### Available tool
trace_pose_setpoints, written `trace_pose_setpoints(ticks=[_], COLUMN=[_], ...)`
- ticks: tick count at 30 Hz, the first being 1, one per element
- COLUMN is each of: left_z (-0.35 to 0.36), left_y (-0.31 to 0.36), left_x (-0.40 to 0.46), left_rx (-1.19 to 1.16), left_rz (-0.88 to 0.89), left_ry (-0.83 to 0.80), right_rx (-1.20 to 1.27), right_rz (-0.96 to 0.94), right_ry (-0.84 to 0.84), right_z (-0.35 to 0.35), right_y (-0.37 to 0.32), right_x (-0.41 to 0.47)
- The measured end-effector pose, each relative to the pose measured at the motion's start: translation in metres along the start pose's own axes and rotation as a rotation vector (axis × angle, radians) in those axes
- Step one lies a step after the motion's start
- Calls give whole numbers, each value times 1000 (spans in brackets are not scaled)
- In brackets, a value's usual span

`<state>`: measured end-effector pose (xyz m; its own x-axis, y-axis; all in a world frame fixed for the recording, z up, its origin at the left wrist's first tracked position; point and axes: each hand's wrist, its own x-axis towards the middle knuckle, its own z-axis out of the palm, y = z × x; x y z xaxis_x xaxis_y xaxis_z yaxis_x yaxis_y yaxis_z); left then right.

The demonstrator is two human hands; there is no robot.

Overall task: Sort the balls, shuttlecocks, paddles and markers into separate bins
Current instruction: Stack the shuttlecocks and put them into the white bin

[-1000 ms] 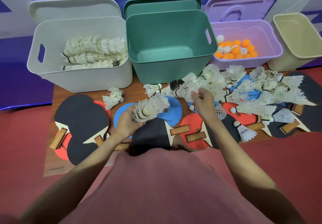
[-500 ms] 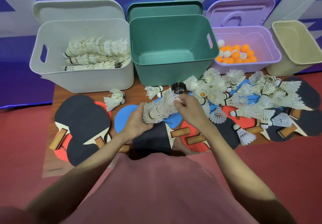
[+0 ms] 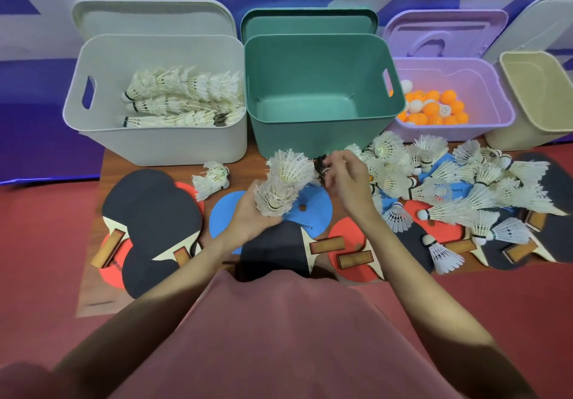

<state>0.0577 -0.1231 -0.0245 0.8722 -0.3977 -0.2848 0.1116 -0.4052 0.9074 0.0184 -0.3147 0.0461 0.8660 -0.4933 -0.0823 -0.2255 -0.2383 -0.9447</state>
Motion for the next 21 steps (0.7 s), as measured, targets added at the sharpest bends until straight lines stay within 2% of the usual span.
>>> trace_pose_setpoints(ticks=[2,5,6,10,13,16,19,21], left_z=[-5,-10,-11,-14,-16,-15,-17,-18], left_y=[0,-2,-2,-1,-3,-2,-4,-5], left_x=[3,8,10,15,18,20,20,20], left_rx=[-32,-74,-81,-89,-94,-100,-81,-60], left_rz=[-6,13,14,-2,-34,-68,-76,-89], left_ry=[17,26,33,34,28,24,13,10], right_rx=[-213,-812,-928,-1054,-1067,-978,-765,-495], right_rz=[-48,-54,-38,-29,-11,-20,-199,-277], right_ry=[30,-218,-301,-393,-351,-299,-168,-59], right_z=[-8,-16,-14,0,3,-3,-15,-22], right_y=[19,49,56,69,81,77,42,11], right_x=[18,40,45,49,52,48,32,19])
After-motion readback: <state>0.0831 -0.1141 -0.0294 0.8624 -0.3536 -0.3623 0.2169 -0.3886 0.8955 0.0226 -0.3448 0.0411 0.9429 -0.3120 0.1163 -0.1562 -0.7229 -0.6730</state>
